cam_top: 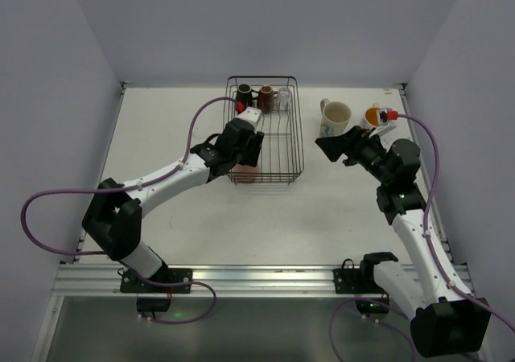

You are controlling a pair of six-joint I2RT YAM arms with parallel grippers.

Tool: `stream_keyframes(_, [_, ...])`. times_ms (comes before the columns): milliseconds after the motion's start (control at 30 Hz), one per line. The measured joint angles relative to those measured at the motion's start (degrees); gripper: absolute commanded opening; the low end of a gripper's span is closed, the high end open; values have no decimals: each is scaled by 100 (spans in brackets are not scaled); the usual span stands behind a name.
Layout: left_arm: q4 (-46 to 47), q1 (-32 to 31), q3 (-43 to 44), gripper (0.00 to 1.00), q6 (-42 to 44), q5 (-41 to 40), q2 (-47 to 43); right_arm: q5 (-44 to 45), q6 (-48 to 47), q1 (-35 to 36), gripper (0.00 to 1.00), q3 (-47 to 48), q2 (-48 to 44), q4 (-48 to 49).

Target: Unload the cups from the dish rack

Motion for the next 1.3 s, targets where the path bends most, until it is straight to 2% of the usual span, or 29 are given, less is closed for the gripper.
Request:
stream_keyframes(133, [133,0,-87,31,-17,284,-236,-179,275,114,84,-258,-7,391])
stream_keyframes(267, [409,0,-289,26,-179,649,-1010,-450,787,382,86,-739,107,1121])
stream_keyframes(433, [1390,0,-704,25,-704,1204,-2162,-778,1360,787,88,-997,726,2262])
stream_keyframes(667, [2531,0,-1436,22,-1534,1961,-2712,-1038,2000,1054,90,-1119,1167,3460])
stream_keyframes(833, [2876,0,-1674,22,-1954,2420,-2712,-1156,2201,1370,82,-1117,1202,3965])
stream_keyframes(933, [3237,0,-1799,24,-2166,2680,-2730,-1156,2371,1475,63,-1115,1281,4347])
stream_keyframes(1000, [3451,0,-1878,33,-2293,2826,-2754,-1147,2597,1495,35,-1115,1414,4752])
stream_keyframes(1033, [3526,0,-1902,48,-2306,2852,-2769,-1152,2739,1497,25,-1123,1491,4990])
stream_keyframes(1067, [3622,33,-1932,57,-2441,2920,-2785,-1202,2914,1497,10,-1139,1556,5283])
stream_keyframes(1100, [3676,96,-1945,66,-2535,2892,-2809,-1233,3095,1499,5,-1150,1591,5589])
stream_keyframes(1133, [3665,146,-1967,83,-2522,2820,-2822,-1281,3263,1523,0,-1152,1606,5945])
stream_keyframes(1200, [3661,157,-2026,97,-2518,2879,-2824,-1191,3300,1565,0,-1141,1574,6181])
stream_keyframes(1233, [3613,107,-2035,100,-2481,2927,-2826,-1113,3322,1565,0,-1141,1593,6186])
stream_keyframes(1300, [3453,33,-2035,100,-2378,2964,-2857,-999,3298,1558,0,-1163,1609,6107])
